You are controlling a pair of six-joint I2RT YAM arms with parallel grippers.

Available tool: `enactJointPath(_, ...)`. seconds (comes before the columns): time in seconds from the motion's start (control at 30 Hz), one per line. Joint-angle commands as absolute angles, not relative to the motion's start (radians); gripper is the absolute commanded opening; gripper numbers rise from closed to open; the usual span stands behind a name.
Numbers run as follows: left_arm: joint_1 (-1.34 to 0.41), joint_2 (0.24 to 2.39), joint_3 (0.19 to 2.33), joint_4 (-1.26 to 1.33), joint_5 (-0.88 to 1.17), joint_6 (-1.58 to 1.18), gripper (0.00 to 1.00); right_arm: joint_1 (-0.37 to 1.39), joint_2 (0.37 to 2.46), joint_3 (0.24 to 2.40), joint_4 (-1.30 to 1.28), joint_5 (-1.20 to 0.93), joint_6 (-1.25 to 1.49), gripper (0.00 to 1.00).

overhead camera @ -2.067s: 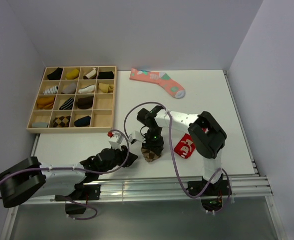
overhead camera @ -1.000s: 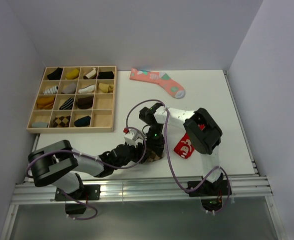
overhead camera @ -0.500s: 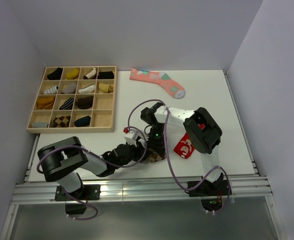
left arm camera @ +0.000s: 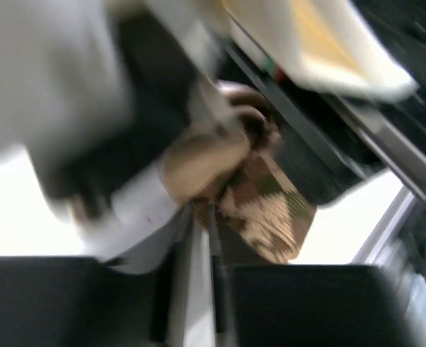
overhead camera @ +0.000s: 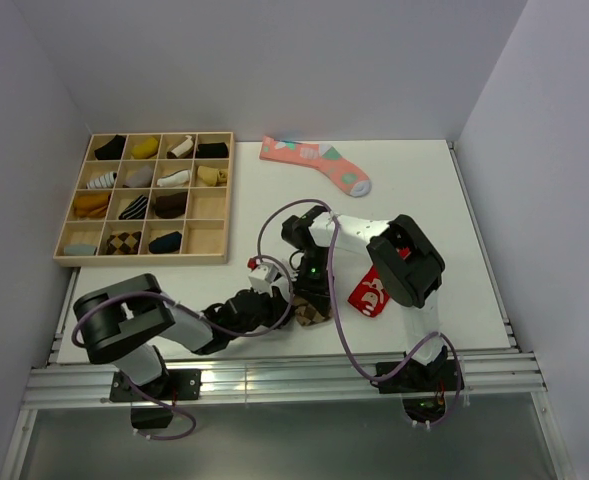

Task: Roll the socks
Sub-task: Roll the sock at the center of the board.

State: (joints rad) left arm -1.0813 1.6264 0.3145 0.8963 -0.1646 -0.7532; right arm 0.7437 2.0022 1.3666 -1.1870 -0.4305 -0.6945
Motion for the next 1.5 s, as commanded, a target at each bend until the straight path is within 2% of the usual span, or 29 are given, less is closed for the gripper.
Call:
enactJointPath(0.0,-1.104,1.530,0.269,0.907,-0.150,-0.749,0.23,0.756,2.025,1.355,-1.009,-0.436,-0.661,0.26)
enactJointPath(0.13,-1.101,1.428,0.255,0.858,-0.184,-0.732,0.32,0.755,2.037,1.364,-1.017,-0.423,-0.660,0.16)
enactJointPath(0.17,-1.101,1.416,0.258,0.841,-0.184,-0.717,0.38,0.755,2.043,1.368,-1.019,-0.422,-0.658,0.15)
enactJointPath(0.27,-1.101,1.394,0.268,0.845,-0.157,-0.692,0.46,0.753,2.049,1.379,-1.029,-0.422,-0.660,0.13)
enactJointPath(0.37,-1.101,1.422,0.307,0.833,-0.114,-0.654,0.50,0.749,2.062,1.390,-1.042,-0.422,-0.658,0.13)
enactJointPath(0.6,-1.100,1.503,0.368,0.864,-0.057,-0.603,0.53,0.738,2.083,1.416,-1.074,-0.436,-0.666,0.13)
enactJointPath(0.93,-1.095,1.591,0.420,0.821,-0.051,-0.594,0.53,0.730,2.095,1.425,-1.083,-0.440,-0.667,0.13)
enactJointPath(1.1,-1.091,1.618,0.399,0.844,-0.034,-0.617,0.47,0.726,2.092,1.430,-1.083,-0.452,-0.664,0.13)
enactJointPath(1.13,-1.091,1.623,0.393,0.847,-0.031,-0.620,0.44,0.726,2.088,1.428,-1.083,-0.457,-0.664,0.14)
enactJointPath(1.2,-1.089,1.641,0.394,0.847,-0.015,-0.629,0.32,0.724,2.085,1.425,-1.069,-0.462,-0.654,0.18)
enactJointPath(1.23,-1.089,1.647,0.396,0.842,-0.012,-0.632,0.27,0.724,2.074,1.421,-1.066,-0.471,-0.650,0.23)
enactJointPath(1.27,-1.089,1.660,0.403,0.838,-0.011,-0.635,0.15,0.724,2.069,1.416,-1.060,-0.474,-0.644,0.27)
enactJointPath(1.37,-1.088,1.681,0.417,0.805,-0.009,-0.637,0.00,0.721,2.034,1.401,-1.028,-0.485,-0.620,0.43)
enactJointPath(1.47,-1.086,1.686,0.408,0.810,-0.009,-0.641,0.00,0.707,1.997,1.388,-1.000,-0.491,-0.591,0.51)
